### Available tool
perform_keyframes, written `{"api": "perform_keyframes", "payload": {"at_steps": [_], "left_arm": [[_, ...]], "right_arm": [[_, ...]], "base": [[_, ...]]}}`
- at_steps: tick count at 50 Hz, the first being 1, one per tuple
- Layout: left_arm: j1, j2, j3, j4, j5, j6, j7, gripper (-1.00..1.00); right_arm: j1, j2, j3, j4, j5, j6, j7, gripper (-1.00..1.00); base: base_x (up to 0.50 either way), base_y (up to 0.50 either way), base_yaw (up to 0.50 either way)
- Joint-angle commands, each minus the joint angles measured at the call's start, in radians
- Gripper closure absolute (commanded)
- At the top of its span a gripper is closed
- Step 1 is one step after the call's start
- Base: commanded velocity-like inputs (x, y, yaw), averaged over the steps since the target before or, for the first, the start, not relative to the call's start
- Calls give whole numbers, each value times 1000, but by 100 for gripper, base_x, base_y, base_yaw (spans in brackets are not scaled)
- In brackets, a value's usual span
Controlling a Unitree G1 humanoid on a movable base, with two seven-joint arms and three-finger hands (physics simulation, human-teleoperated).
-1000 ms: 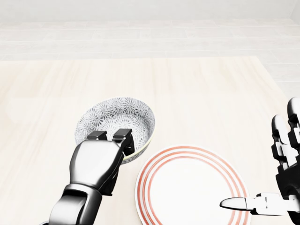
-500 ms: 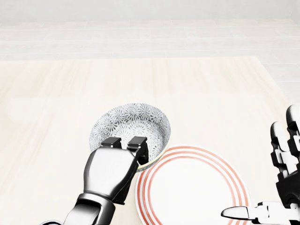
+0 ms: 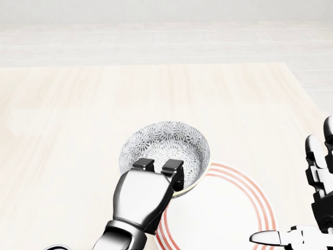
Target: Put the bowl on the plate.
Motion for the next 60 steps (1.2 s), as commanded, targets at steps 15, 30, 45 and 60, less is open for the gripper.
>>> {"api": "perform_keyframes", "payload": {"at_steps": [15, 30, 45, 60], "left_arm": [[-23, -57, -92, 168, 28, 0, 134, 100], [28, -62, -166, 163, 52, 0, 160, 100], [28, -58, -179, 185, 52, 0, 180, 100], [16, -60, -170, 185, 55, 0, 183, 100]], "right_arm": [[-12, -9, -24, 50, 20, -20, 8, -100], [-22, -14, -19, 92, 17, -41, 0, -100], [-20, -20, -25, 88, 24, -38, -3, -100], [-27, -26, -30, 87, 25, -31, -4, -100]], "base": [[0, 0, 0], [0, 0, 0], [0, 0, 0], [0, 0, 0]]}}
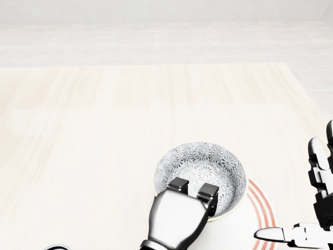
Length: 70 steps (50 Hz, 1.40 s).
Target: Put the bowl on the plate.
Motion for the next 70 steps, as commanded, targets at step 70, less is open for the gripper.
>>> {"api": "perform_keyframes", "payload": {"at_steps": [70], "left_arm": [[3, -22, -44, 92, 22, 0, 107, 100]], "right_arm": [[-30, -26, 0, 62, 2, -17, -18, -100]], "base": [[0, 0, 0]]}}
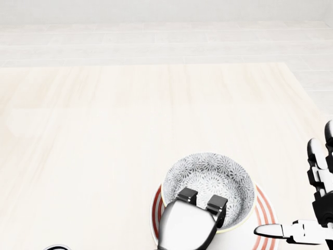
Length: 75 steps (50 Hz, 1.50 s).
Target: Put the bowl on the plate.
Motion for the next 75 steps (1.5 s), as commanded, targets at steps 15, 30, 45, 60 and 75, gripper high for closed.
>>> {"api": "perform_keyframes", "payload": {"at_steps": [15, 30, 45, 60, 75], "left_arm": [[-3, -5, -5, -22, 9, 0, 28, 100], [-22, -9, 14, 20, -3, 0, 45, 100], [-7, -5, 3, 4, 13, 0, 44, 100], [-73, -26, 63, 92, -22, 0, 51, 100], [-33, -19, 28, 65, 1, 0, 61, 100]], "right_arm": [[-4, -4, 0, 9, 0, -9, -2, -100], [-10, -6, 1, 25, -1, -15, -4, -100], [-10, -10, -2, 20, 5, -11, -6, -100], [-16, -13, -12, 32, 12, -13, -3, -100], [-31, -26, -12, 68, 19, -21, -10, -100]], "base": [[0, 0, 0], [0, 0, 0], [0, 0, 0], [0, 0, 0], [0, 0, 0]]}}
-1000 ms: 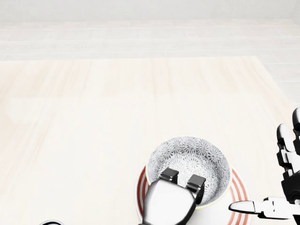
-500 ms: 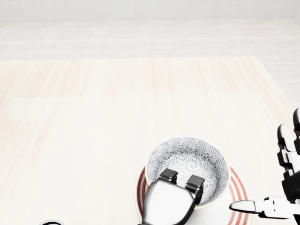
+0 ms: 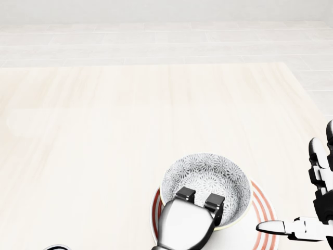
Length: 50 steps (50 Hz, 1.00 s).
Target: Put the bowl on the plate.
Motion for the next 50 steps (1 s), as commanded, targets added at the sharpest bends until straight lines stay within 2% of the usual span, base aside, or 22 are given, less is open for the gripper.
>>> {"api": "perform_keyframes", "payload": {"at_steps": [1, 8, 27, 35, 41, 50], "left_arm": [[0, -2, -5, 0, 10, 0, 46, 100], [6, -2, -9, 0, 12, 0, 49, 100], [-5, -8, -1, 84, 7, 0, 104, 100], [5, -8, -12, 74, 14, 0, 103, 100], [-4, -10, -4, 96, 11, 0, 117, 100], [-20, -14, 14, 93, 7, 0, 98, 100]], "right_arm": [[-4, -7, -2, 14, 6, -3, -3, -100], [-2, -7, -2, -3, 9, 9, -5, -100], [1, -3, -1, 5, 2, 0, -2, -100], [-3, -4, 0, 12, 2, -3, -3, -100], [-6, -8, 1, 18, 2, -3, -5, -100], [-5, -8, 1, 15, 5, -3, -6, -100]], "base": [[0, 0, 0], [0, 0, 0], [0, 0, 0], [0, 0, 0], [0, 0, 0], [0, 0, 0]]}}
